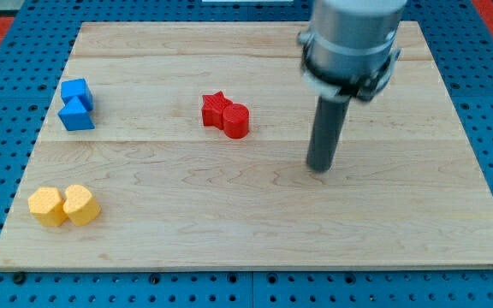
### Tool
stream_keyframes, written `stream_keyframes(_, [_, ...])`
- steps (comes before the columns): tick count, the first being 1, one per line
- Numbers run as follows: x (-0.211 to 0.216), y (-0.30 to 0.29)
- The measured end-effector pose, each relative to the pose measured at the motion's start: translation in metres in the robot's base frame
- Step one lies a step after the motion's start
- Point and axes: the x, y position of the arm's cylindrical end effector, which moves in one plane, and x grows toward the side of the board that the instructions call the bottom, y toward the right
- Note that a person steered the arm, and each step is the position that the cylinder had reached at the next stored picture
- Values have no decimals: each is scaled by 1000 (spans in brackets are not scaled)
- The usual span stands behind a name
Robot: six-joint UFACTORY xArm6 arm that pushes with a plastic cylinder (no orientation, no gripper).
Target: Slide the yellow hexagon and yellow heart to the bottom center
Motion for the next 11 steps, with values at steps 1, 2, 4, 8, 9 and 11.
stream_keyframes(1, [69, -111])
stream_keyframes(2, [89, -270])
stream_keyframes(4, [59, -355])
stream_keyframes(8, [27, -218])
stream_keyframes(9, [29, -161])
stream_keyframes(11, [8, -153])
